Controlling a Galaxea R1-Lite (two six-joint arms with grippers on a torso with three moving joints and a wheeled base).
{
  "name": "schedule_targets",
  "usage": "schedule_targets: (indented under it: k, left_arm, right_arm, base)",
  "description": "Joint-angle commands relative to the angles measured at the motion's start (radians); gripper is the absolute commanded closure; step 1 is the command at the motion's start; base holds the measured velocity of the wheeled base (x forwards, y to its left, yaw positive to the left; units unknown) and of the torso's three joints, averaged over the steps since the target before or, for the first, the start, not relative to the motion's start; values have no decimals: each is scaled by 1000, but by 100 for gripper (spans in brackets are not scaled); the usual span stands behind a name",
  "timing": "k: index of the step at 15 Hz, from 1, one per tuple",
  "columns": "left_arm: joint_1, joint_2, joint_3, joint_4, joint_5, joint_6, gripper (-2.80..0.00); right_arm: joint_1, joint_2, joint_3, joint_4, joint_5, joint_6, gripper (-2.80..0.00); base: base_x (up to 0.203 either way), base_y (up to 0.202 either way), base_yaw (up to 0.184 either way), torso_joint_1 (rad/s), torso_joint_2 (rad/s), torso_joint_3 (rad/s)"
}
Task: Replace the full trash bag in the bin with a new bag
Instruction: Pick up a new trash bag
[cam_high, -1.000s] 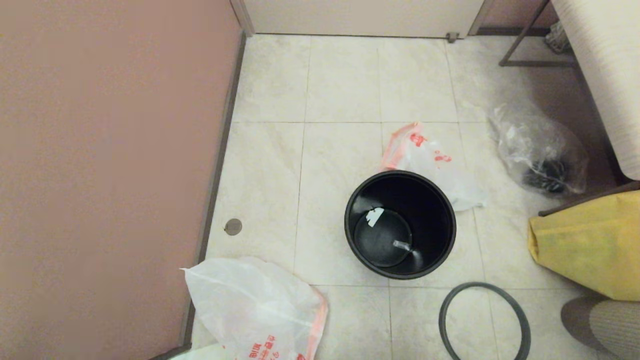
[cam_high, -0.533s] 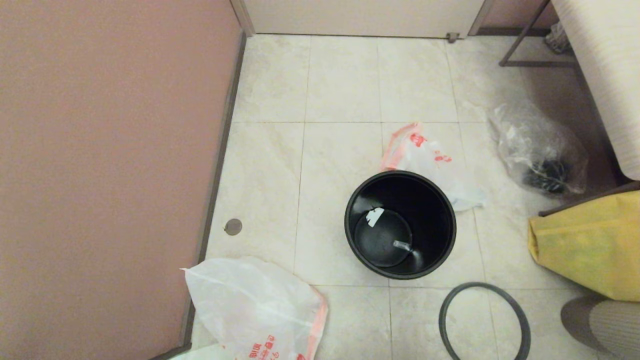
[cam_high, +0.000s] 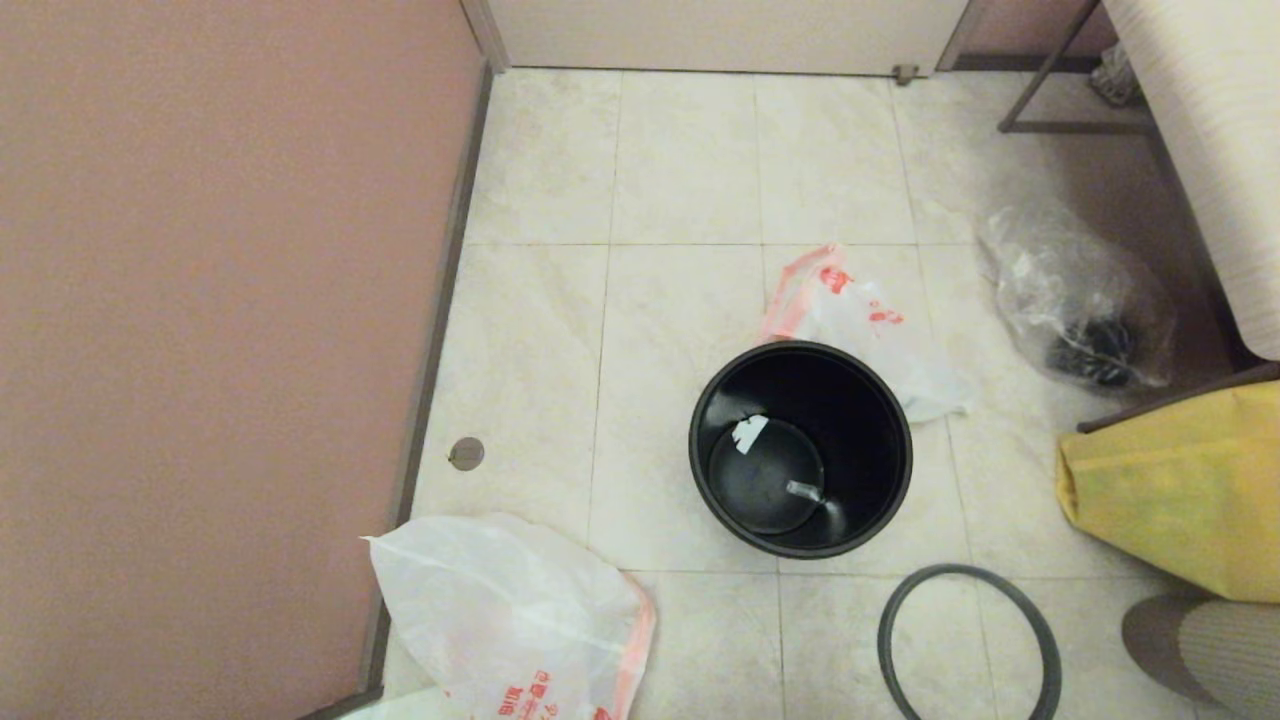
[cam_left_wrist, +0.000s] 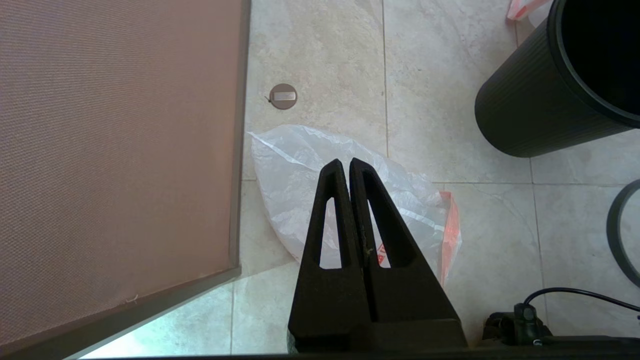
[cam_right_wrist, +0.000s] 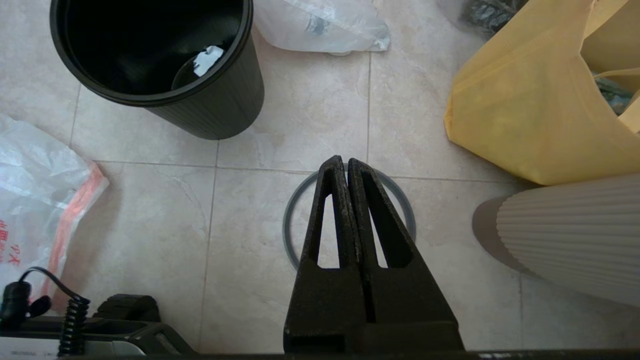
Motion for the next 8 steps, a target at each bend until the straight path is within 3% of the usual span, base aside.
schedule_targets:
  k: [1,8]
  left_arm:
    - [0,1,0,0,0,0,0]
    - [0,1,0,0,0,0,0]
  right_arm:
    - [0,5,0,0,0,1,0]
    - [0,5,0,0,0,2,0]
  base:
    - [0,0,0,0,0,0]
    - [0,0,0,0,0,0]
